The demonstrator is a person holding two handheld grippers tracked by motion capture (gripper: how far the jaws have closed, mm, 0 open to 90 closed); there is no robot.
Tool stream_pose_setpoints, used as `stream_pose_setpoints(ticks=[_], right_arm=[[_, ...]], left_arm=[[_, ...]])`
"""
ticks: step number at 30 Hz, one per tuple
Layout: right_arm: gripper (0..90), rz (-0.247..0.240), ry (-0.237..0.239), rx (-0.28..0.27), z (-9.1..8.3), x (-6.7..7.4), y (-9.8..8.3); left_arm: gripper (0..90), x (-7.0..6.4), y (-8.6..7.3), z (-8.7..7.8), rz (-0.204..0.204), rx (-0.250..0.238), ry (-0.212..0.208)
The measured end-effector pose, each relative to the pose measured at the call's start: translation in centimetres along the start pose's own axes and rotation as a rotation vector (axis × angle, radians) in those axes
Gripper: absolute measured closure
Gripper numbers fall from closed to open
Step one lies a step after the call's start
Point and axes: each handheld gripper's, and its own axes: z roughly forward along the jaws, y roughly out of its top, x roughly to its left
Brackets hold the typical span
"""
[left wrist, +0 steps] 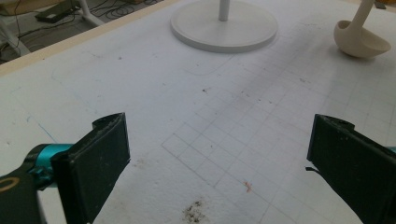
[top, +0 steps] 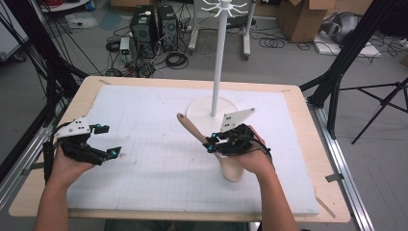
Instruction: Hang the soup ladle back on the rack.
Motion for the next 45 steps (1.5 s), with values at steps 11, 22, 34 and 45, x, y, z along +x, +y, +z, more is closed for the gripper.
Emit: stream_pose_setpoints(ticks=[11, 22, 34, 45], right_arm=[[77.2, 0.02, -0.073, -0.082, -3.8, -0.9, 0.1], [77.2, 0.085, -0.141, -0.128, -7.6, -2.6, 0.0], [77.2, 0.159, -0.221, -0.155, -11.6, -6.0, 1.2], [77.2, 0.204, -0.258, -0.136, -13.8, -8.7, 3.6]], left_arm=[[6.2, 0.0, 0.0, 0.1, 0.002, 0.002, -0.004], [6.2, -0.1, 0.0, 0.1, 0.001, 0.002, -0.002], [6.2, -0.1, 0.0, 0.2, 0.001, 0.008, -0.003], [6.1, 0.0, -0.1, 0.2, 0.0, 0.009, -0.002]])
